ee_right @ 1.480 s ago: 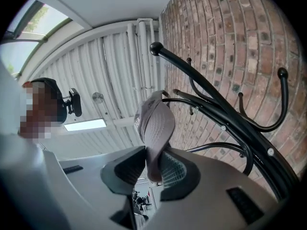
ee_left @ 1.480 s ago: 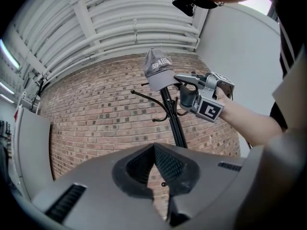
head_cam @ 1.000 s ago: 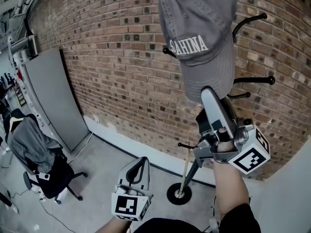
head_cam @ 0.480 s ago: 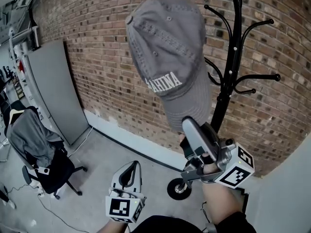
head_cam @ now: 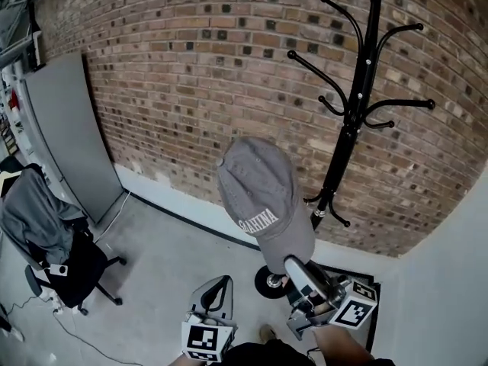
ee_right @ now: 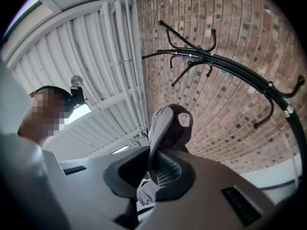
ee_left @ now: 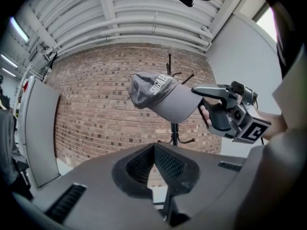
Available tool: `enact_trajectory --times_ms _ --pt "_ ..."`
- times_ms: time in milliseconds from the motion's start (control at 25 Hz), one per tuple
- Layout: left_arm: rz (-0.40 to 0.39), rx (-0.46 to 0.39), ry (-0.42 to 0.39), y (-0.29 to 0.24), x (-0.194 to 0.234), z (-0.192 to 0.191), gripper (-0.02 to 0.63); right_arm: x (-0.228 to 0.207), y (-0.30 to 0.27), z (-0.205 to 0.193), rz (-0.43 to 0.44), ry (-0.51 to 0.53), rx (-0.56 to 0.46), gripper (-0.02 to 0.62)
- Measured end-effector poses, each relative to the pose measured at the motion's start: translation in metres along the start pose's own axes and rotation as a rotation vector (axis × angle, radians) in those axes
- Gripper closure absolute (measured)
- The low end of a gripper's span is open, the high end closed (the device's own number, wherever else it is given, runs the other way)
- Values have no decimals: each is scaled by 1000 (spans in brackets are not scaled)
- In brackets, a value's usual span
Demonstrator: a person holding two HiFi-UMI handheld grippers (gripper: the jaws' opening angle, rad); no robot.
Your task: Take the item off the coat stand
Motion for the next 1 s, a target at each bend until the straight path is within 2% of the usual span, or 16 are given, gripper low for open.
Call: enact_trajectory --times_ms 200,360,600,840,1000 --pt "-42 63 58 10 -7 -31 572 -16 44 -38 -168 -34 7 563" --pt "-66 89 55 7 -27 -37 572 -25 76 -51 -232 -69 4 563" --pt "-111 98 17 16 -88 -32 572 -25 125 -58 -252 -122 -9 563" --pt "-102 80 -23 19 -160 -22 572 -15 192 -45 -237 -141 -3 563" --pt "-83 118 -35 32 -210 -27 572 -10 243 -38 -233 -164 1 563"
Point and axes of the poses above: the fingertips, and each gripper's own axes: y backward along the fingers, x to its left, z out of its top, the point moved 1 cm from there along y, backward along the fingers, and after that the axes turned 8 degrees about -y, right-handed, at the moved point
